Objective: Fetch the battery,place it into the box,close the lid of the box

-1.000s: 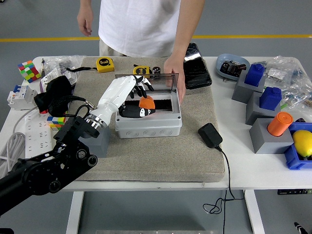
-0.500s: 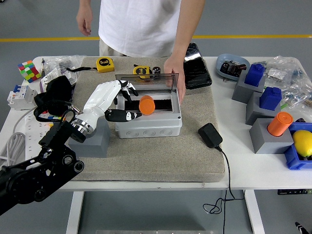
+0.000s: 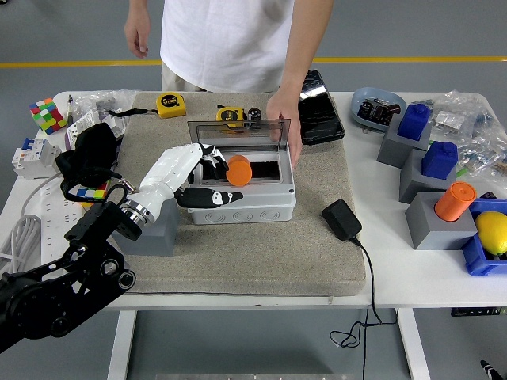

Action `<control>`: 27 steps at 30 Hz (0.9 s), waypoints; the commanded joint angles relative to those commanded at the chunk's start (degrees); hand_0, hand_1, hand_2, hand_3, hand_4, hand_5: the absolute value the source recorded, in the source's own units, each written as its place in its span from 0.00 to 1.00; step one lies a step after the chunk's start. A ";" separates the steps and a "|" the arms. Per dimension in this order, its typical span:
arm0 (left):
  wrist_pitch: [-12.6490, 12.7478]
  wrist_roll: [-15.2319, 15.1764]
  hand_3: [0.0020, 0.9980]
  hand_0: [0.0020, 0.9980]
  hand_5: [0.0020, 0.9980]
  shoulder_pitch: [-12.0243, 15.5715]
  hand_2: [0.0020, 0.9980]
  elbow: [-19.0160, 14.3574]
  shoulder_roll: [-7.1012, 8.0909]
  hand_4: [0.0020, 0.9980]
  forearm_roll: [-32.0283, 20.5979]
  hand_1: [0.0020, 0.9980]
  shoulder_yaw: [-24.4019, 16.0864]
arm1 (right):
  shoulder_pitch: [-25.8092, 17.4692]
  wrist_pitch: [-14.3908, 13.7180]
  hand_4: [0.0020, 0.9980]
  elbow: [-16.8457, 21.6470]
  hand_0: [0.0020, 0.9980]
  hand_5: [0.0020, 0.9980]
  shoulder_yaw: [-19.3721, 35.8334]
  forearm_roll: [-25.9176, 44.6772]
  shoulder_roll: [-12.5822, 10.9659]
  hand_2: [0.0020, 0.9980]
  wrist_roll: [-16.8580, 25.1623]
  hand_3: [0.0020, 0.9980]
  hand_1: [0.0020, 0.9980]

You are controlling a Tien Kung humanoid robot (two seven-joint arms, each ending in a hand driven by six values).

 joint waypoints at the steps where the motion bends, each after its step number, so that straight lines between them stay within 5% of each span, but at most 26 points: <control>1: -0.05 0.07 0.51 0.16 0.47 -0.06 0.43 0.01 -0.11 1.00 -0.10 0.44 0.19 | -0.02 0.00 0.96 -0.01 0.63 0.50 -0.05 0.02 0.01 0.64 0.00 0.55 0.65; 27: -0.73 -1.70 0.53 0.16 0.46 -5.95 0.45 2.68 -5.34 1.00 -6.97 0.44 5.12 | 0.04 -0.12 0.96 0.11 0.63 0.50 -0.46 0.44 0.11 0.65 0.31 0.55 0.65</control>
